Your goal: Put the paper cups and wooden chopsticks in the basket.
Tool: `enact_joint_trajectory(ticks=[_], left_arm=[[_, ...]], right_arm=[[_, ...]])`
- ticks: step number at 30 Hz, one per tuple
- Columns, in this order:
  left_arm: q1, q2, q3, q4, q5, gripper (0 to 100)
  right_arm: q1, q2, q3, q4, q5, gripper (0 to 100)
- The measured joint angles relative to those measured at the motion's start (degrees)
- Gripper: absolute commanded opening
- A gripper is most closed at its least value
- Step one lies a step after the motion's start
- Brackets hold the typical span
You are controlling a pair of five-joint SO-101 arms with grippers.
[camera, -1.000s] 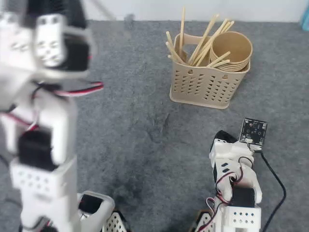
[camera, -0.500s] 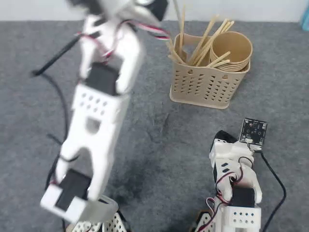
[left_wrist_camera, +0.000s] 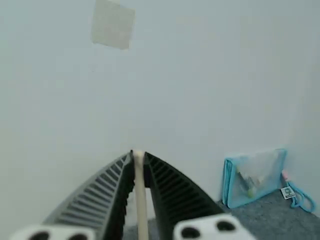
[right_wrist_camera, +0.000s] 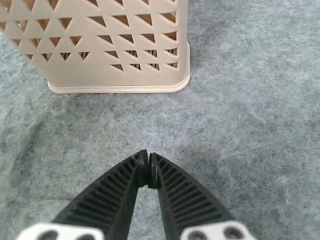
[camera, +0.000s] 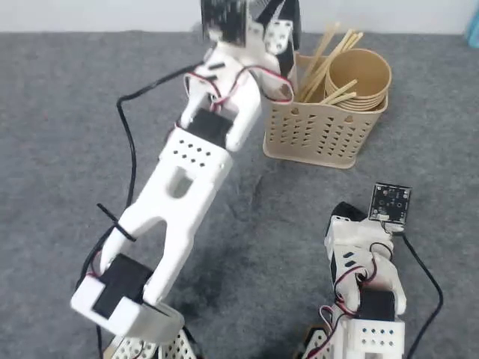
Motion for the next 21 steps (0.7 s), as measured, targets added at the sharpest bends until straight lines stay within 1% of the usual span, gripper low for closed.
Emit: enact_joint_trajectory(ticks=[1,3,13,15,19,21], left_arm=[[0.0,-0.4,2.2,-2.6,0.0,1],[0.0,-1.0,5.9,-4.8,0.0,1],[1.4,-2.8,17.7,-6.9,-0.4,2],[1.9,-3.8,19.3,-6.9,-0.4,7],[2.2,-4.9,20.6,-6.7,-0.4,22],[2.3,-6.4,20.6,-3.4,-0.4,27]], right_arm=[[0.0,0.0,0.0,0.0,0.0,0.7],[0.0,0.0,0.0,0.0,0.0,0.7],[0.0,0.0,0.0,0.0,0.3,0.7],[0.0,0.0,0.0,0.0,0.3,0.7],[0.0,0.0,0.0,0.0,0.3,0.7],[0.0,0.0,0.0,0.0,0.3,0.7]])
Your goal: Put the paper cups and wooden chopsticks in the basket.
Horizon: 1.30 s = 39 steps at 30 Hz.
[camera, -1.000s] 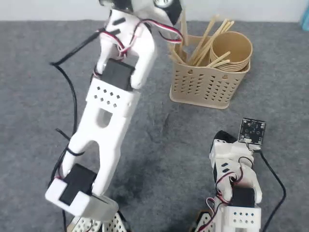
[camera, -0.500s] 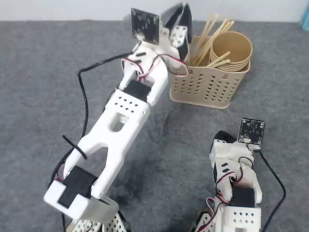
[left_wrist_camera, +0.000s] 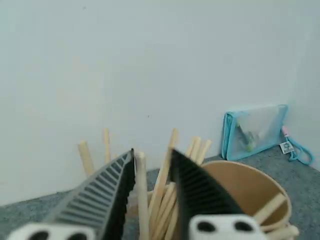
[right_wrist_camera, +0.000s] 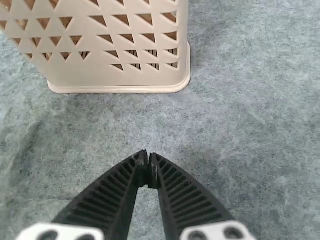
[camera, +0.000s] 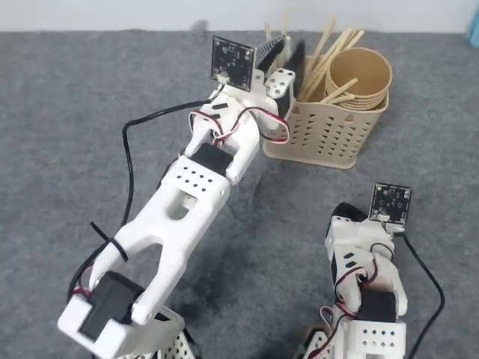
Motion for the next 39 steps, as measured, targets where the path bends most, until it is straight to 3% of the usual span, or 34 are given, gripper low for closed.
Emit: enact_joint_trajectory(ticks=[5,11,15,19,24,32,39], left_arm=[[0.8,-8.4,0.5,11.2,0.0,20],[0.6,-26.5,6.8,12.1,0.0,0],[0.6,-40.7,14.2,13.4,0.0,1],[0.4,-56.3,20.7,20.9,0.0,1],[-7.1,-74.6,27.5,29.3,0.2,1],[-23.2,-96.4,46.6,30.5,0.2,1],[-30.4,-97.5,57.5,33.6,0.3,1]], right_arm=[[0.0,0.0,0.0,0.0,0.0,0.7],[0.0,0.0,0.0,0.0,0.0,0.7],[0.0,0.0,0.0,0.0,0.0,0.7],[0.0,0.0,0.0,2.0,0.0,0.7],[0.0,0.0,-0.4,7.2,0.0,0.7],[0.8,0.0,-2.7,13.6,0.1,0.7],[6.2,0.0,-4.7,14.6,-2.1,0.7]])
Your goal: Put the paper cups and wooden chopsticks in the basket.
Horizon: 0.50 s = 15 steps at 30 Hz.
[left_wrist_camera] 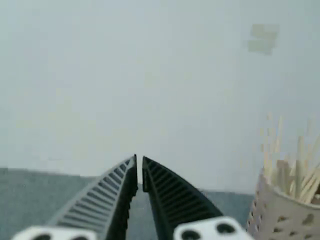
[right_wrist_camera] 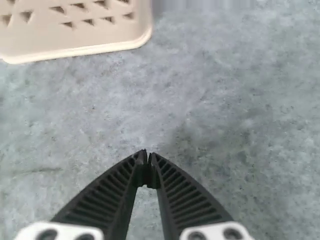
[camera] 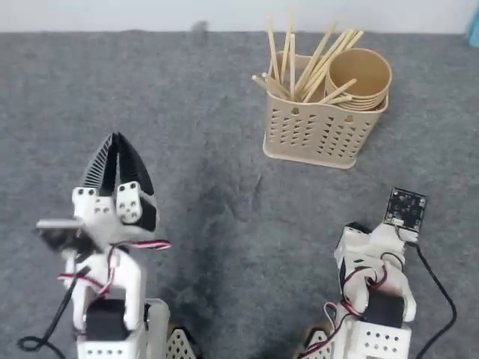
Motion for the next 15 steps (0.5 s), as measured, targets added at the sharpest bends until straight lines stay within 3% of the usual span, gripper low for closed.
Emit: enact_joint_trajectory(ticks=[4,9,15], left_arm=[[-0.8,0.0,5.0,5.7,-0.2,1],[-0.6,0.0,10.3,12.0,-0.6,1],[-0.7,0.0,14.8,17.0,-7.1,1]], right_arm=[[-0.3,0.0,-0.1,1.2,1.3,0.7],[-4.2,0.0,0.3,4.7,8.4,0.9],[-5.1,-0.1,4.4,4.7,11.6,0.9]])
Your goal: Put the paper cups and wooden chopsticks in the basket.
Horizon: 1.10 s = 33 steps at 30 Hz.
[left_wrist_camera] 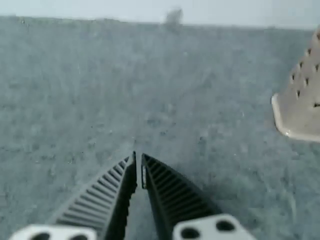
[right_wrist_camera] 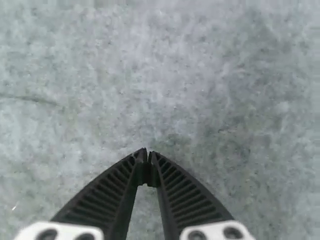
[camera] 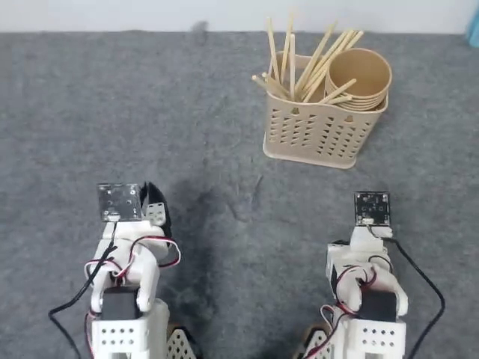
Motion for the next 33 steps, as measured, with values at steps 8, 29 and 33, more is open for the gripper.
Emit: enact_joint_trajectory(ticks=[8,29,33], left_arm=[[-0.1,0.0,0.1,14.4,-0.4,1],[0.0,0.0,0.6,22.1,-0.6,1],[0.0,0.0,0.6,22.1,-0.6,1]], right_arm=[[-0.4,0.0,0.2,1.8,-4.7,0.8],[-0.4,0.1,0.3,2.0,-5.1,0.8],[-0.4,0.1,0.3,2.0,-5.1,0.8]])
